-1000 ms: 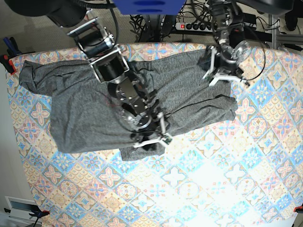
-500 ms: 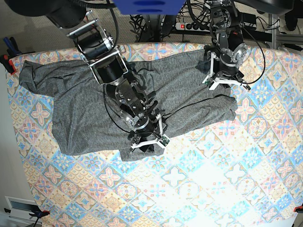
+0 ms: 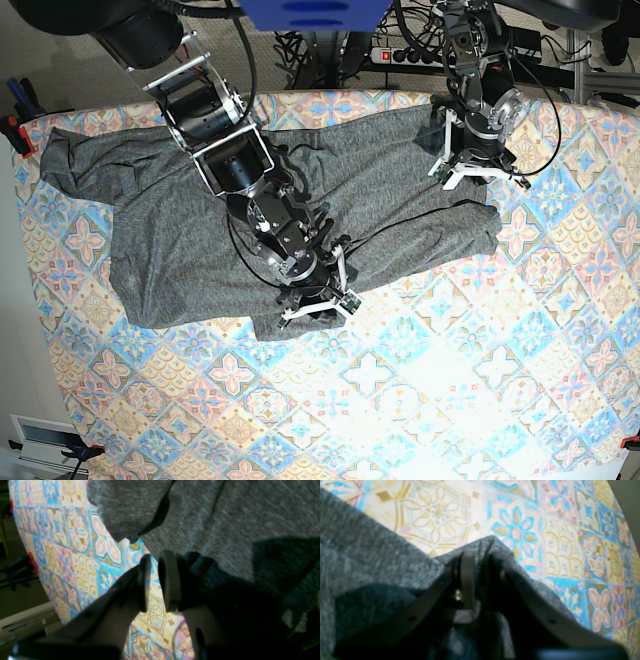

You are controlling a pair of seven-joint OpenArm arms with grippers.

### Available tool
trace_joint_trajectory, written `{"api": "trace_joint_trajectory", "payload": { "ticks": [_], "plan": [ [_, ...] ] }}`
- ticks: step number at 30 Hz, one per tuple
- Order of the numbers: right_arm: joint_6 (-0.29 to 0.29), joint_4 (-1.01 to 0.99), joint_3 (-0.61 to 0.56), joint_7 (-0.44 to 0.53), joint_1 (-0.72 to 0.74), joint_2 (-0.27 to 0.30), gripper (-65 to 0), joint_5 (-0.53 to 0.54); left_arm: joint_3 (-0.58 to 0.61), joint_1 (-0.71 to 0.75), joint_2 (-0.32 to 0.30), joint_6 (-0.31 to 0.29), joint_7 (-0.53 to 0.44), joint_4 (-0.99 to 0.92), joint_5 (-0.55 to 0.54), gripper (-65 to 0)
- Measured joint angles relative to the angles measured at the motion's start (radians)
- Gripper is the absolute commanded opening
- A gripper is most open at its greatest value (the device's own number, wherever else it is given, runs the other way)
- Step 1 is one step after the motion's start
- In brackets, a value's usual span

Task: Layout the t-shirt on the table in an organized manner, then fold the t-shirt properly
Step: 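Pull the right gripper's fabric past the hem, folding the shirt over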

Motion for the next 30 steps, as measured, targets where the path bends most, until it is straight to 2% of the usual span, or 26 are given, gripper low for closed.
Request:
{"api": "trace_joint_trajectory", "payload": {
  "ticks": [2,7,10,12,18,23,30],
  "plan": [
    [0.0,0.0,0.0,-0.004,0.0,0.0,-64.1,0.0,0.0,0.0,0.0,0.0,0.0,0.0,0.0,-55.1],
    [0.0,0.032,0.002,-0.033,-0.008,0.005,-65.0,-0.006,0.0,0.0,0.0,0.0,0.0,0.0,0.0,-55.1],
    [0.024,0.169,0.004,-0.108,-0.037,0.025,-65.0,-0.019,0.0,-0.003,0.0,-0.001,0.0,0.0,0.001,-55.1],
    [0.018,0.268,0.005,-0.134,-0.049,0.035,-65.0,-0.019,0.0,-0.004,0.0,0.001,0.0,0.0,0.0,-55.1],
    [0.002,0.523,0.006,-0.21,-0.013,0.019,-65.0,-0.019,0.0,-0.004,0.002,-0.002,0.001,0.0,0.0,-55.1],
    [0.016,0.541,0.006,-0.273,-0.037,0.03,-65.0,-0.018,0.0,-0.006,0.003,-0.003,0.0,0.0,0.0,-55.1],
    [0.01,0.548,0.025,-0.259,-0.038,0.062,-65.0,-0.018,0.0,-0.008,0.002,0.0,0.0,0.0,0.0,-55.1]
  ]
}}
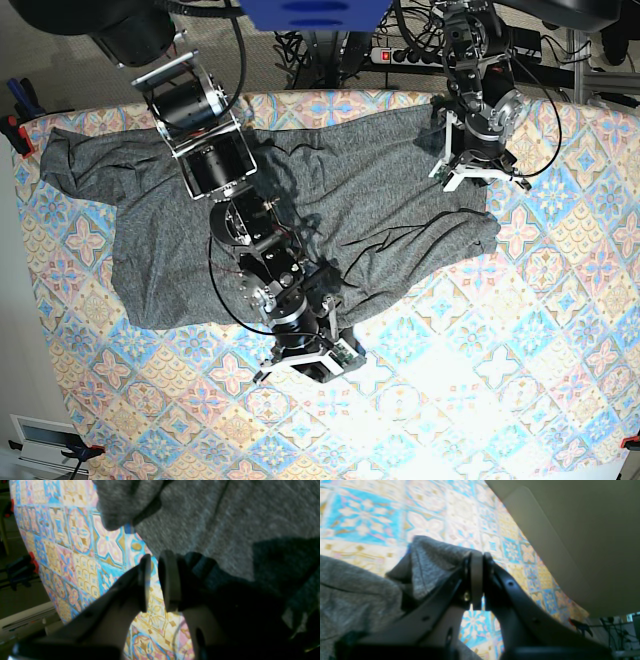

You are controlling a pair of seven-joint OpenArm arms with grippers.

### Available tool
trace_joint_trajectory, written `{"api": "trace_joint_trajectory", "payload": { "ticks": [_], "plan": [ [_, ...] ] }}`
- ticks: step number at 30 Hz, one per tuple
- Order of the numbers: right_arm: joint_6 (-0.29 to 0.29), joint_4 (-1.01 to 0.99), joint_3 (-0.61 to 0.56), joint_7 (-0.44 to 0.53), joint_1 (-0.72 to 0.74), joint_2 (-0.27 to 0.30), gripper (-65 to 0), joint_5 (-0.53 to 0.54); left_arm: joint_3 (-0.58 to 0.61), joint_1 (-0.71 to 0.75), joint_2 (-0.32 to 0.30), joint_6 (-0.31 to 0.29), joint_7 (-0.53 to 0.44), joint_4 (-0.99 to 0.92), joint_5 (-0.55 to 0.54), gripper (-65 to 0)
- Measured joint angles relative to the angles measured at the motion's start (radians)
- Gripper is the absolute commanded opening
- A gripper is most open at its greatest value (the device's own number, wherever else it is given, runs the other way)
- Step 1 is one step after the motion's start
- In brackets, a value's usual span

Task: Layout the t-shirt on the table in an organized manner, then fold the t-shirt properly
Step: 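Pull the right gripper's fabric past the hem, folding the shirt over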

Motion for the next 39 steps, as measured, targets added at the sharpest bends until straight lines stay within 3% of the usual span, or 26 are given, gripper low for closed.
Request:
{"api": "trace_joint_trajectory", "payload": {
  "ticks": [6,10,19,24,29,35,39],
  "plan": [
    [0.021,0.064,0.169,-0.026,-0.144,-0.003,-65.0,0.0,-0.003,-0.011,-0.002,-0.003,0.0,0.0,0.0,-55.1],
    [-0.008,0.126,0.238,-0.003,-0.097,0.001,-65.0,-0.002,-0.004,-0.035,0.001,0.0,0.0,0.016,-0.001,-54.6],
    [0.003,0.242,0.326,-0.023,-0.127,-0.003,-65.0,-0.001,-0.004,-0.148,0.051,-0.003,0.005,0.072,0.0,-54.6],
    [-0.006,0.326,0.328,0.008,-0.107,-0.008,-65.0,-0.009,-0.003,-0.239,0.089,-0.007,0.148,0.063,0.001,-54.6],
    [0.005,0.349,0.397,-0.005,-0.117,-0.009,-65.0,-0.133,0.003,-0.294,0.086,0.004,0.194,-0.025,-0.004,-54.6],
    [0.008,0.419,0.449,0.053,-0.117,-0.016,-65.0,-0.132,0.002,-0.288,0.087,0.002,0.197,-0.171,0.0,-54.6],
    [0.002,0.474,0.552,0.067,-0.114,-0.017,-65.0,-0.133,-0.005,-0.277,0.059,0.0,0.199,-0.261,-0.001,-54.7]
  ]
}}
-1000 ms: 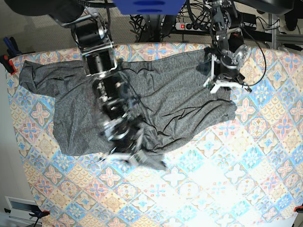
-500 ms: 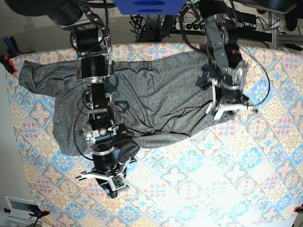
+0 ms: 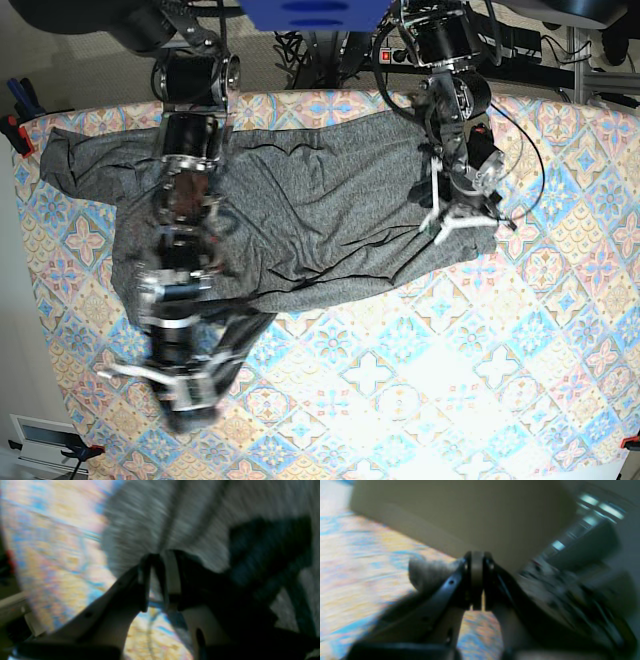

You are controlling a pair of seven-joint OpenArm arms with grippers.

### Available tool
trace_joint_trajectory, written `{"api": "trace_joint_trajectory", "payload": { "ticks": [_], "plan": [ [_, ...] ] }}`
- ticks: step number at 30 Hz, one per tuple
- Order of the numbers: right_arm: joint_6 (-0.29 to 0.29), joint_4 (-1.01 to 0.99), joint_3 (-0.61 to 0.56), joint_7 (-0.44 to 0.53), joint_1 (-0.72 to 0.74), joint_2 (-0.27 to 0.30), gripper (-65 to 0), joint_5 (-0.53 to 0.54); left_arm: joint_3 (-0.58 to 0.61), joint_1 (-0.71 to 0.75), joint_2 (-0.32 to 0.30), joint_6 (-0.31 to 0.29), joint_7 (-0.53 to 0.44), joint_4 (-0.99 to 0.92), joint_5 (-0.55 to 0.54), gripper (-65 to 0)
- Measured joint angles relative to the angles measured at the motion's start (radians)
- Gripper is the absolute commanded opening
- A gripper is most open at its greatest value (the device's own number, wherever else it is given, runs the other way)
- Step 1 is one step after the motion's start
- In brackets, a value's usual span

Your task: Layout the t-shirt on the table in an organized manner, then fold the t-shirt properly

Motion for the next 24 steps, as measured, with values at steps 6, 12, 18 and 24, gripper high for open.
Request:
{"api": "trace_joint_trajectory", "payload": {
  "ticks": [6,12,18,24],
  "plan": [
    [0.007,0.008,0.108,-0.01,0.0,0.006,-65.0,-0.001,0.001,0.034,-0.063,0.013,-0.031,-0.019,-0.014,-55.0],
    [-0.011,0.062,0.2,0.087,0.002,0.008,-65.0,-0.005,-0.01,0.046,-0.083,0.016,-0.05,-0.018,-0.029,-55.0],
    [-0.002,0.153,0.197,0.123,0.005,0.001,-65.0,-0.004,-0.046,0.047,-0.079,0.019,-0.05,-0.018,-0.033,-55.0],
    [-0.005,0.206,0.234,0.124,0.005,0.003,-65.0,-0.003,-0.046,0.047,-0.082,0.019,-0.05,-0.019,-0.033,-55.0]
  ]
}}
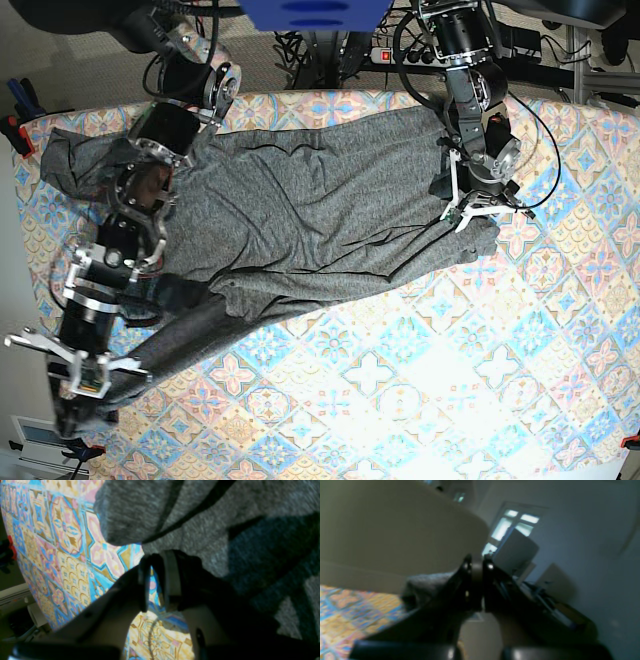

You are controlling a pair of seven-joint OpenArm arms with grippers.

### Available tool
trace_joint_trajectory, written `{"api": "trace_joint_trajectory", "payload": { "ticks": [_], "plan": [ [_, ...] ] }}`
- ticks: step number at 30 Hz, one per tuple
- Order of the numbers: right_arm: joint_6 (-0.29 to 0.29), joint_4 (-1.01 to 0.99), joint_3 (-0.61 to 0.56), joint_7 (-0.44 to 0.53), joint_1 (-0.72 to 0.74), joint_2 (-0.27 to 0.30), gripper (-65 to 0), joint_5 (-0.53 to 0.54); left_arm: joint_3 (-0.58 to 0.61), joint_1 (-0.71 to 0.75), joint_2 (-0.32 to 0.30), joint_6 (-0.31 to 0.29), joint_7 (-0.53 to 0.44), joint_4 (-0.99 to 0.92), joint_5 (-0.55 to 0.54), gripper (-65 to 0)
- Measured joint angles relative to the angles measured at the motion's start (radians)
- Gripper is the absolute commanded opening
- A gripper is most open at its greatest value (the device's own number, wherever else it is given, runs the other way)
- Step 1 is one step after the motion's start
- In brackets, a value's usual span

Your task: Layout the t-shirt on the table in an organized manner, then fold the t-shirt properly

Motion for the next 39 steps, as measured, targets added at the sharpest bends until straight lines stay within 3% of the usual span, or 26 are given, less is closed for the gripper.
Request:
{"api": "trace_joint_trajectory", "payload": {
  "ticks": [3,7,15,18,23,25,29,39],
  "plan": [
    [0.004,0.0,0.054,0.006,-0.001,-0.002,-65.0,0.0,0.0,0.006,0.0,0.001,-0.002,0.0,-0.001,-55.0],
    [-0.011,-0.001,0.135,0.097,-0.001,0.002,-65.0,0.0,-0.001,0.017,-0.025,0.001,-0.014,0.0,-0.011,-55.0],
    [0.004,0.016,0.121,0.241,-0.077,-0.01,-65.0,-0.008,-0.002,0.017,-0.024,0.005,-0.008,0.001,-0.005,-55.0],
    [-0.005,0.024,0.077,0.271,-0.12,-0.006,-65.0,-0.087,-0.002,0.016,-0.024,0.005,-0.007,0.0,-0.002,-55.0],
    [0.003,0.035,0.016,0.41,-0.169,-0.01,-65.0,-0.153,-0.045,-0.017,-0.019,-0.016,0.019,0.011,0.002,-55.0],
    [0.002,0.035,0.009,0.417,-0.206,-0.008,-65.0,-0.153,-0.066,-0.027,-0.019,-0.022,0.065,0.04,0.021,-55.0],
    [0.006,0.056,-0.053,0.425,-0.27,-0.004,-65.0,-0.156,-0.066,-0.026,-0.006,-0.014,0.054,0.161,0.026,-54.6],
    [0.008,0.087,-0.275,0.417,-0.481,0.0,-65.0,-0.155,-0.064,-0.031,0.012,-0.018,0.057,0.156,0.022,-54.6]
  ]
}}
